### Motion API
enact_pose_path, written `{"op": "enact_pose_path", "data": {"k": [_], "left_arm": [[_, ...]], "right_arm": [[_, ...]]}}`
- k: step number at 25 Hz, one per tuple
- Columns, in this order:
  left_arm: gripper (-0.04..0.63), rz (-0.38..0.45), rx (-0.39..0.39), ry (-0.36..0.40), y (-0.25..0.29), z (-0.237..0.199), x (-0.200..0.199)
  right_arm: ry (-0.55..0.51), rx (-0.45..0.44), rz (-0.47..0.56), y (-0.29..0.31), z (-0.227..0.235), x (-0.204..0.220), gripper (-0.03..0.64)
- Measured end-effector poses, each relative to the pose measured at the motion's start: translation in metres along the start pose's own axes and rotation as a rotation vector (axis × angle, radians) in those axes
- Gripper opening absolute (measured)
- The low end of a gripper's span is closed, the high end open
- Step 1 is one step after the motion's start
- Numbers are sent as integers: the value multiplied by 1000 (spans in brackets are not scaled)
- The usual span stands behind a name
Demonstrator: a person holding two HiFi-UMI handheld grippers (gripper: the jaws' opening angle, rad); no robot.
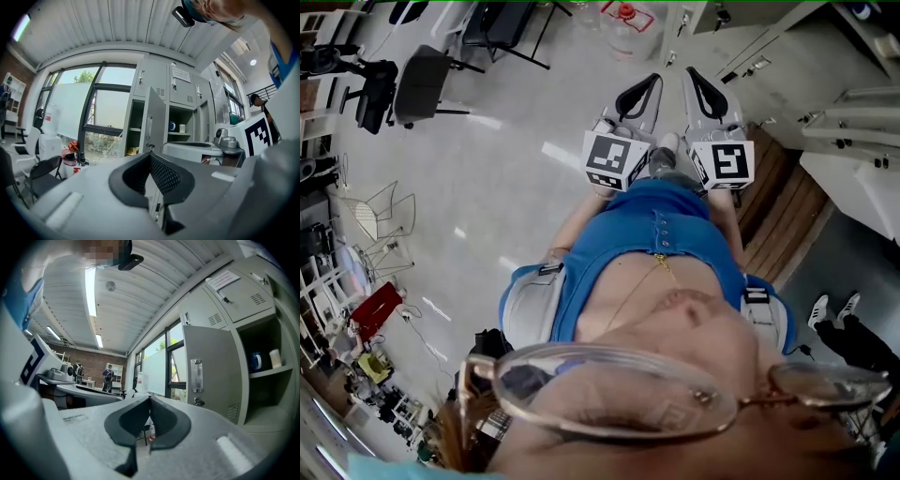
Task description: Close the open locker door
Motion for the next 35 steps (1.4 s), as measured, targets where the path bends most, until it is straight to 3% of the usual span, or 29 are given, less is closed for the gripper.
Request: {"op": "enact_pose_path", "data": {"k": [5, 16, 24, 31, 35], "left_arm": [[-2, 16, -32, 13, 33, -14, -23], [-2, 41, -43, 13, 107, -14, -24], [0, 43, -60, 10, 125, -19, -34], [0, 33, -25, 12, 140, -11, -45], [-1, 32, -7, 32, 151, -23, -52]], "right_arm": [[-16, -17, 25, 36, 33, -13, 2], [-35, -11, 39, 63, 103, 7, 2], [-57, -9, 37, 78, 129, -5, 2], [-12, -24, 56, 70, 150, -14, 3], [16, -56, 81, 78, 158, -15, 66]]}}
Point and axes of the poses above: the fingertips, and each gripper's own axes: y forward along the fingers, z to its right, x out of its underside, the point moved 5 cm from there along -y, backward along the fingers, and after that the axes turned 11 degrees about -y, right-handed, at the moved point
